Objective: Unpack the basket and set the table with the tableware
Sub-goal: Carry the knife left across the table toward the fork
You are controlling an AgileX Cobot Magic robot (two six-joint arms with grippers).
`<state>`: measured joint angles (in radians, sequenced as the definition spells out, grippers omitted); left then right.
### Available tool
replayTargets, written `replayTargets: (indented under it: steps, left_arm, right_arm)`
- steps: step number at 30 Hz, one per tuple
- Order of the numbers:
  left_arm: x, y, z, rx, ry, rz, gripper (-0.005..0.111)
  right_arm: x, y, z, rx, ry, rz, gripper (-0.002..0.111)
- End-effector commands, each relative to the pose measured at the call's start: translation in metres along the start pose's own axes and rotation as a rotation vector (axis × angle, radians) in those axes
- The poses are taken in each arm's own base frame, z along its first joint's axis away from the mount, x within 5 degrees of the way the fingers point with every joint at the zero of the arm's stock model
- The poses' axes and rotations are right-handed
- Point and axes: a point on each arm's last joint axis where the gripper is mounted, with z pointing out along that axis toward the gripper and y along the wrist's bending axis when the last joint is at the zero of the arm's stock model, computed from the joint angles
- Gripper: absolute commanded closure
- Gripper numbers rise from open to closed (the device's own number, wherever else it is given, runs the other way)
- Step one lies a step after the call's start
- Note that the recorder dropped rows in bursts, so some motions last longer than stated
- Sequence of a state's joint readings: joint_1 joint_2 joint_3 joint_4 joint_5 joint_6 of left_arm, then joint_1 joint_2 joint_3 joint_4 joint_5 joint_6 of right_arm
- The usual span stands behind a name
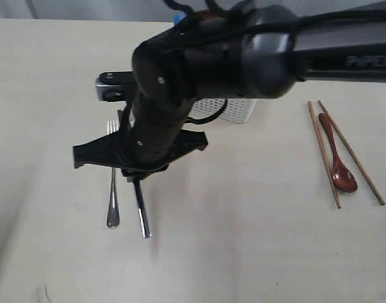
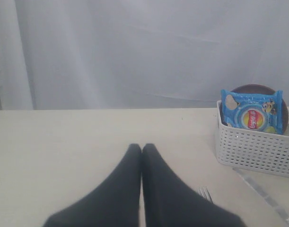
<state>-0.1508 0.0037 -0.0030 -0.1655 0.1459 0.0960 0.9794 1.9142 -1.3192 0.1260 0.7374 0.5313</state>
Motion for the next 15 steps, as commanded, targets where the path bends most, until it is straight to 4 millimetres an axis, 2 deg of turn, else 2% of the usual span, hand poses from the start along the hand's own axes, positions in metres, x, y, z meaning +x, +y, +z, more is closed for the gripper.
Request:
replayTargets:
  steps: [1, 8, 15]
  left_arm:
    - [0.0, 0.0, 0.0, 0.001, -0.009, 0.001, 0.107]
    - [0.0, 0.0, 0.0, 0.001, -0.009, 0.001, 0.107]
    - [0.0, 0.0, 0.0, 0.001, -0.009, 0.001, 0.107]
  right_arm:
    - [-0.011, 0.025, 0.015, -0.027, -0.002, 0.012, 0.109]
    - [-0.021, 0.052, 0.046, -0.057, 0.013, 0.059, 0.109]
    - [-0.034, 0.064, 0.066, -0.077, 0.004, 0.147, 0.109]
